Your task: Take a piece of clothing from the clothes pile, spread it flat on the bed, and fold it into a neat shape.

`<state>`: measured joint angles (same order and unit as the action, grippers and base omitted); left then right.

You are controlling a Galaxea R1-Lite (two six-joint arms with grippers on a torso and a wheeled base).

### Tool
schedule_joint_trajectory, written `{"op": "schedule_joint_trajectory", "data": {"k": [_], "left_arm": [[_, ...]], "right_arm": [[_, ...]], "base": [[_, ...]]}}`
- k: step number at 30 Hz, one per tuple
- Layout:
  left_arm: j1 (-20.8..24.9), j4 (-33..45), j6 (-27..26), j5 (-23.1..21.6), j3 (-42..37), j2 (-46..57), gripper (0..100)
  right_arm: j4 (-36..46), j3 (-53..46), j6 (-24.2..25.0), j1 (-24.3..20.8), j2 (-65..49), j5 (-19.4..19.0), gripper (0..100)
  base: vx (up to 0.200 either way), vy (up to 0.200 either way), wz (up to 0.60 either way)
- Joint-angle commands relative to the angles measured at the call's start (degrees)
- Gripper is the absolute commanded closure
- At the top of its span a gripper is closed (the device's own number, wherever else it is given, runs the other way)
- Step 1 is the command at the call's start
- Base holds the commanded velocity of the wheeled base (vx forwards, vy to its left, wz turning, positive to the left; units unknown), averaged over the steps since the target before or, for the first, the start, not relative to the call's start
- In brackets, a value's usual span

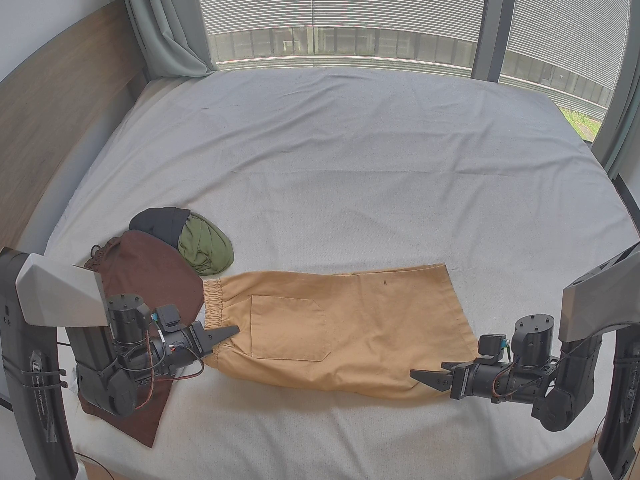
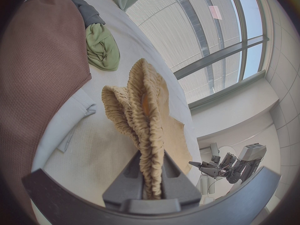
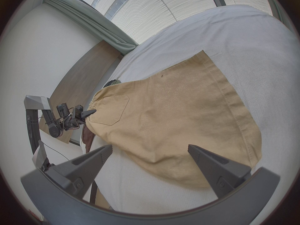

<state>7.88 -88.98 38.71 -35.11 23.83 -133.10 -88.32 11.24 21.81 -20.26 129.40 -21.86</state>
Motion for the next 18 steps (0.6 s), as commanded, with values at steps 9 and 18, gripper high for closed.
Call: {"op": "schedule_joint_trajectory", "data": {"k": [9, 18], "left_arm": [[-2.3, -0.1, -1.6, -2.2, -1.3, 0.9, 100], [-4.1, -0.1, -3.5, -4.3, -2.1, 1.5, 100]], "right_arm": [[0.0, -0.1, 0.0, -0.1, 0.3, 0.0, 0], [0.0, -0.1, -0.1, 0.4, 2.4, 0.1, 0]], "base": [[0.0, 0.0, 0.0], [0.0, 0.0, 0.0]]}}
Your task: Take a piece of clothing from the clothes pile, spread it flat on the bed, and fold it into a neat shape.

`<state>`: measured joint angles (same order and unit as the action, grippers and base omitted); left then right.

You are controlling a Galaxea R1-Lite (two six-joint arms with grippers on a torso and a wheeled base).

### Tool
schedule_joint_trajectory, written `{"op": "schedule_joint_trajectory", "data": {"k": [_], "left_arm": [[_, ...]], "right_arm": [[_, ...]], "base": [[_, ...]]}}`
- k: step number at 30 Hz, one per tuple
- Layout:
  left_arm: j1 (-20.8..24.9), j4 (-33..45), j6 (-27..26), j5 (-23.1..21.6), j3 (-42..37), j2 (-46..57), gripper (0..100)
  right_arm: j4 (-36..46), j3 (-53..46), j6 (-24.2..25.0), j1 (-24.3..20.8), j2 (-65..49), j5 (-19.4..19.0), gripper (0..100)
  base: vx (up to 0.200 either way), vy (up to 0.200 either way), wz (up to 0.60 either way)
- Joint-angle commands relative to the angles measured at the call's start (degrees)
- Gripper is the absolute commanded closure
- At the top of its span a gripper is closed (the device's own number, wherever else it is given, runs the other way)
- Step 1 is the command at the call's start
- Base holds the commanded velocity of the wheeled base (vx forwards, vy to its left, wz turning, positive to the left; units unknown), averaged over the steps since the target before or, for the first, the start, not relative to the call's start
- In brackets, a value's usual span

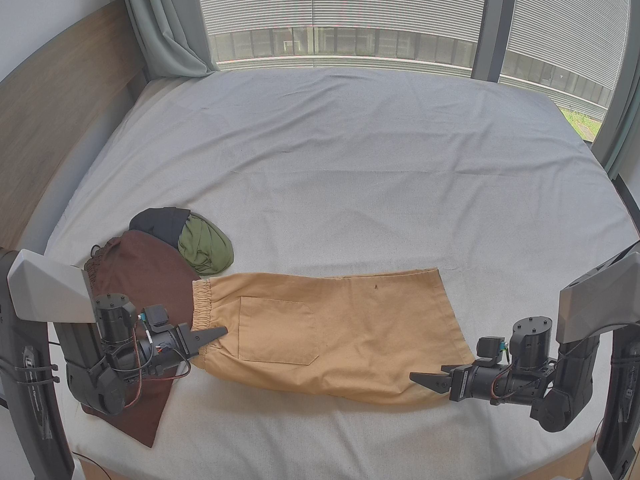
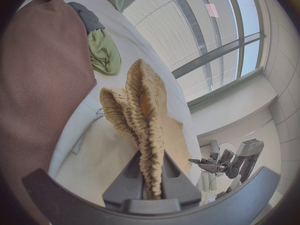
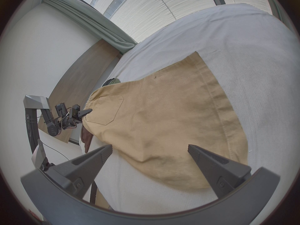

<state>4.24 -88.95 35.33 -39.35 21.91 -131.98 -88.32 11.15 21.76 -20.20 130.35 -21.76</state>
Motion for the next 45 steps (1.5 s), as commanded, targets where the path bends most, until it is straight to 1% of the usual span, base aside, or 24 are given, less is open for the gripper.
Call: {"op": "schedule_joint_trajectory", "data": {"k": [1, 8, 11, 16, 22, 27, 39, 45], "left_arm": [[-0.6, -0.1, 0.0, 0.0, -0.2, 0.4, 100], [-1.6, -0.1, -0.1, -0.5, -0.2, 0.8, 100], [-2.7, -0.1, -0.1, -2.0, -0.7, 2.0, 100], [-4.2, -0.1, -0.2, -4.7, -1.7, 3.1, 100], [-5.6, -0.1, -1.0, -6.3, -2.6, 3.7, 100], [-6.1, -0.1, -2.8, -6.4, -2.8, 3.6, 100], [-6.6, -0.1, -3.0, -6.4, -3.1, 3.9, 100], [-7.1, -0.1, -3.1, -7.3, -3.2, 4.2, 100]], "right_arm": [[0.0, -0.1, -0.1, 0.4, 1.8, 0.1, 0], [0.0, -0.3, -0.1, 0.8, 2.0, 0.1, 0], [0.0, -0.3, -1.3, 0.8, 2.2, 0.1, 0], [0.0, -0.3, -1.3, 0.7, 2.2, 0.1, 0], [0.0, -0.3, -1.3, 0.6, 1.7, 0.0, 0], [0.0, -0.3, -1.3, 0.3, 1.6, 0.0, 0], [0.0, -0.2, -1.3, 0.1, 1.5, 0.0, 0], [0.0, -0.1, -1.4, 0.1, 1.4, 0.0, 0]], "base": [[0.0, 0.0, 0.0], [0.0, 0.0, 0.0], [0.0, 0.0, 0.0], [0.0, 0.0, 0.0], [0.0, 0.0, 0.0], [0.0, 0.0, 0.0], [0.0, 0.0, 0.0], [0.0, 0.0, 0.0]]}}
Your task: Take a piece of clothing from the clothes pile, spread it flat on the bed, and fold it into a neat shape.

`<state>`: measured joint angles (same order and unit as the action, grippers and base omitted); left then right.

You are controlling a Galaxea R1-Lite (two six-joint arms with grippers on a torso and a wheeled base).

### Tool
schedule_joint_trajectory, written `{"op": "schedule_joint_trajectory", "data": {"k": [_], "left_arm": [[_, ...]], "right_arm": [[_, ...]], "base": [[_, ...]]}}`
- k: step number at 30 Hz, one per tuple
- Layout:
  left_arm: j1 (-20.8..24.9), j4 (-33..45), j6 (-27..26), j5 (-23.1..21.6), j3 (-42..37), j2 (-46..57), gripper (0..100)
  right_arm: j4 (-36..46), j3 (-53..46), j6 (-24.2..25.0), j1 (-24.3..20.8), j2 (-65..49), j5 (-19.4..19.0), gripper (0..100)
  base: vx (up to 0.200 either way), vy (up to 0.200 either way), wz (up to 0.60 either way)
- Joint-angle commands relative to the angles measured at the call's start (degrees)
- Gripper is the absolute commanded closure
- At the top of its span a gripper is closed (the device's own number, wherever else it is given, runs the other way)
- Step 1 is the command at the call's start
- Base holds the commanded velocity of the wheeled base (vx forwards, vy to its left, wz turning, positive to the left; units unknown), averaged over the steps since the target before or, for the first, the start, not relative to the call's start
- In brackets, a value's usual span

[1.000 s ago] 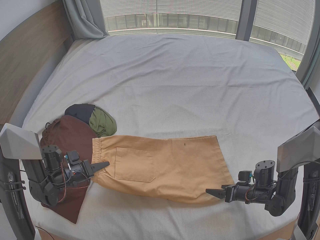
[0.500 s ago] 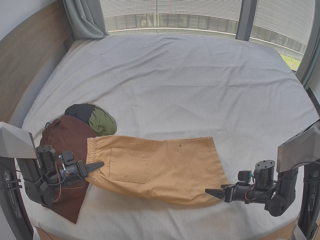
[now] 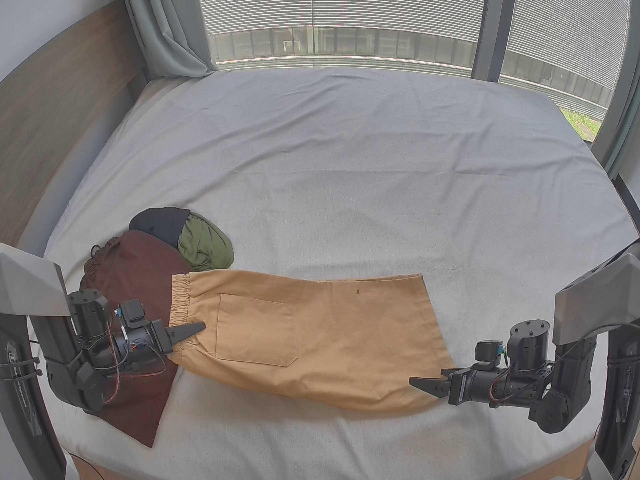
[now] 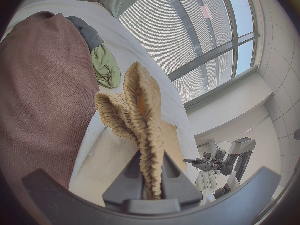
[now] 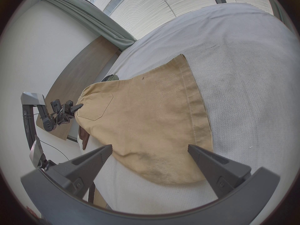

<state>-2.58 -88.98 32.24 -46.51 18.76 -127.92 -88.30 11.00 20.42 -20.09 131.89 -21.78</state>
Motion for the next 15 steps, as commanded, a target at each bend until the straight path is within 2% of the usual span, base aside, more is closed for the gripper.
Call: {"op": "schedule_joint_trajectory", "data": {"k": [1, 12, 15], "left_arm": [[-0.2, -0.1, -0.1, -0.2, 0.0, 0.1, 100], [0.7, 0.0, -1.4, -0.2, 0.8, 1.0, 100], [2.3, -0.1, -1.6, 0.1, 1.2, 1.7, 100]], "right_arm": [[0.0, 0.1, 0.1, 0.0, -0.1, 0.0, 0], [0.0, 0.2, 0.1, -0.3, -1.6, 0.0, 0], [0.0, 0.2, 0.1, -0.4, -2.3, 0.0, 0]], "base": [[0.0, 0.0, 0.0], [0.0, 0.0, 0.0], [0.0, 0.0, 0.0]]}}
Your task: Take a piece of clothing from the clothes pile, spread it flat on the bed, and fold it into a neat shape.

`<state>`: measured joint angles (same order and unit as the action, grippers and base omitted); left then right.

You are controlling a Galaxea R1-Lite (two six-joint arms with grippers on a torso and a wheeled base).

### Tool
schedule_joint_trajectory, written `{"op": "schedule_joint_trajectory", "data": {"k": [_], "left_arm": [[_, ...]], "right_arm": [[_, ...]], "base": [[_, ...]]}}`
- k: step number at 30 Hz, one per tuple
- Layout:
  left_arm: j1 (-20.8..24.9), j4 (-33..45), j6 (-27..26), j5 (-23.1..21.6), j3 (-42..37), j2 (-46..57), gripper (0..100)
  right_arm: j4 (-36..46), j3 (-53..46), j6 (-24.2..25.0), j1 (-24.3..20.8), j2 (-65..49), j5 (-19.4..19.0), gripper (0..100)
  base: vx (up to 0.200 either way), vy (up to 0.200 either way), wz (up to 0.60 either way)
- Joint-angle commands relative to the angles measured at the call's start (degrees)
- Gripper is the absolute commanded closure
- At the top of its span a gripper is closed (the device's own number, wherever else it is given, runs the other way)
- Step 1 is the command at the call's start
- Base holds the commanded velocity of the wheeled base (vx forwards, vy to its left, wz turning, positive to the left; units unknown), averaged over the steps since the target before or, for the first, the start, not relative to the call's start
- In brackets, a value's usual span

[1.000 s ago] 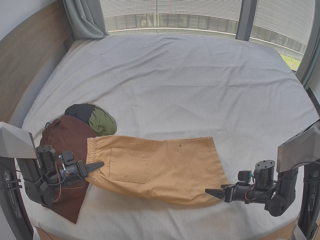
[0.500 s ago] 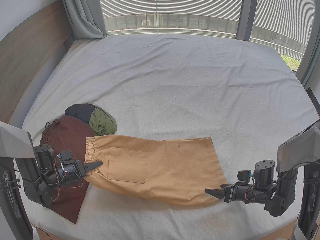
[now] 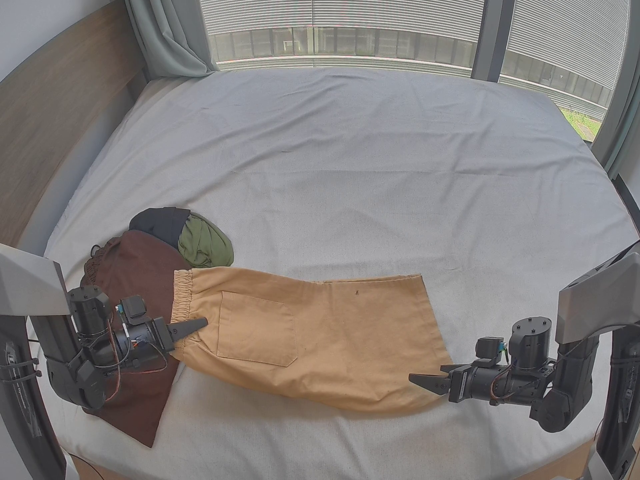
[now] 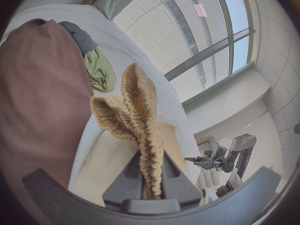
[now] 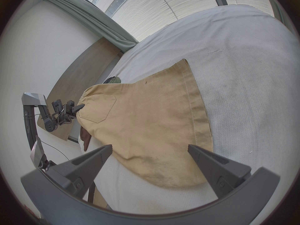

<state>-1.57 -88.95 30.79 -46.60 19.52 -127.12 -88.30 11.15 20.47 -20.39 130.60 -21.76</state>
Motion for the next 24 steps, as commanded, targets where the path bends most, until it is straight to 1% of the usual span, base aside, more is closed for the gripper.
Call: {"op": "schedule_joint_trajectory", "data": {"k": [1, 6, 13, 20, 24], "left_arm": [[1.8, -0.1, -0.2, 0.5, 0.4, 1.2, 100], [4.5, -0.1, -0.3, 0.8, 0.3, 1.8, 100], [5.6, -0.1, -0.3, 0.8, 0.4, 1.8, 100], [7.9, -0.1, 0.0, 0.8, 0.8, 1.6, 100], [10.0, -0.1, 0.0, 2.2, 1.0, 1.6, 100]], "right_arm": [[0.0, 0.0, 0.0, -0.2, -1.1, 0.0, 0], [0.0, 0.0, 0.0, -0.8, -1.2, 0.0, 0], [0.0, 0.0, 0.0, -1.0, -1.5, 0.0, 0], [0.0, -0.1, 0.0, -1.1, -2.0, 0.0, 0], [0.0, -0.2, 0.0, -2.2, -2.2, 0.0, 0]], "base": [[0.0, 0.0, 0.0], [0.0, 0.0, 0.0], [0.0, 0.0, 0.0], [0.0, 0.0, 0.0], [0.0, 0.0, 0.0]]}}
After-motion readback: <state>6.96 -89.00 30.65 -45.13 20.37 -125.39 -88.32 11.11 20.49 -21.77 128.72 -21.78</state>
